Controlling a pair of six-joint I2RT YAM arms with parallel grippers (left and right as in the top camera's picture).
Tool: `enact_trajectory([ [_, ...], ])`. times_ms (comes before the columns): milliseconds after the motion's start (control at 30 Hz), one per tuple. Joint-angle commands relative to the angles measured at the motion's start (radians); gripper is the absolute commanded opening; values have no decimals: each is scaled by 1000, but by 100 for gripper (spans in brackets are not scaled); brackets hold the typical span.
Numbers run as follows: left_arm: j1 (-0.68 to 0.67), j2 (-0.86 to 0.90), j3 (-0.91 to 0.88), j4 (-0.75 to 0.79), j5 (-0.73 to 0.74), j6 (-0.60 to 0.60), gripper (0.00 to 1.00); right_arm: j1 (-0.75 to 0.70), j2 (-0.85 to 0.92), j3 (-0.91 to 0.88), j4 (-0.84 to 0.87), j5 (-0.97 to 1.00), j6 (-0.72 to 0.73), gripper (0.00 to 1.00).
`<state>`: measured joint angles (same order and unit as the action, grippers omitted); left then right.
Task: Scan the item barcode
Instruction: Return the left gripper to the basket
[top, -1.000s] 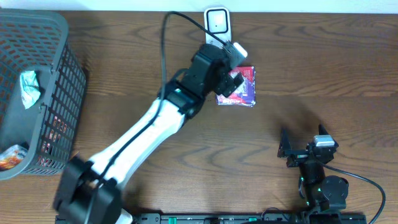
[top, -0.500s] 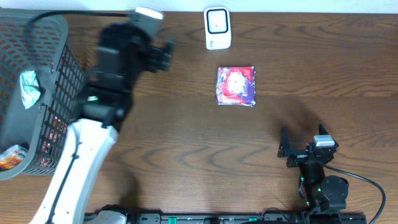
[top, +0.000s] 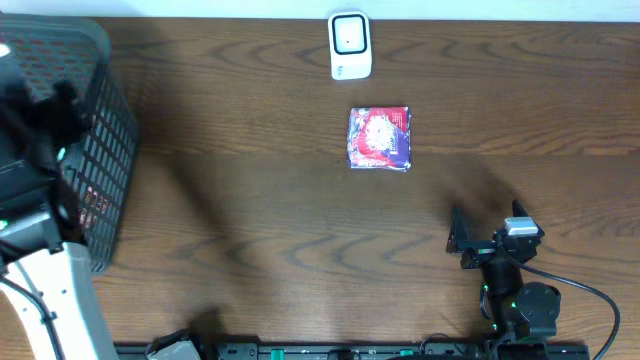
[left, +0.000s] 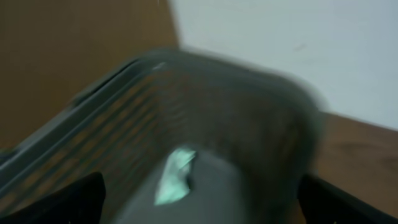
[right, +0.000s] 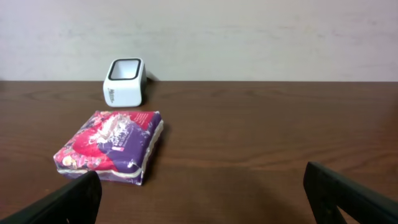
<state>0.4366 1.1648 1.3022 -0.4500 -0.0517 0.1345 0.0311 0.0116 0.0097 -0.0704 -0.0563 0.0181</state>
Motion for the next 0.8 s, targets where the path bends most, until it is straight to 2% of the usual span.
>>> enact_trajectory([
  [0, 103, 12, 13, -59, -2, -6, 98, -8, -6, -4, -1, -6, 14, 99],
  [267, 190, 71, 13, -245, -11, 2, 98, -8, -6, -4, -1, -6, 14, 99],
  [400, 203, 114, 13, -261, -13, -26, 98, -8, -6, -4, -1, -6, 14, 99],
  [567, 243, 186, 13, -287, -13, -127, 98, -8, -6, -4, -1, -6, 14, 99],
  [767, 260, 298, 13, -335, -12, -132, 98, -8, -6, -4, -1, -6, 14, 99],
])
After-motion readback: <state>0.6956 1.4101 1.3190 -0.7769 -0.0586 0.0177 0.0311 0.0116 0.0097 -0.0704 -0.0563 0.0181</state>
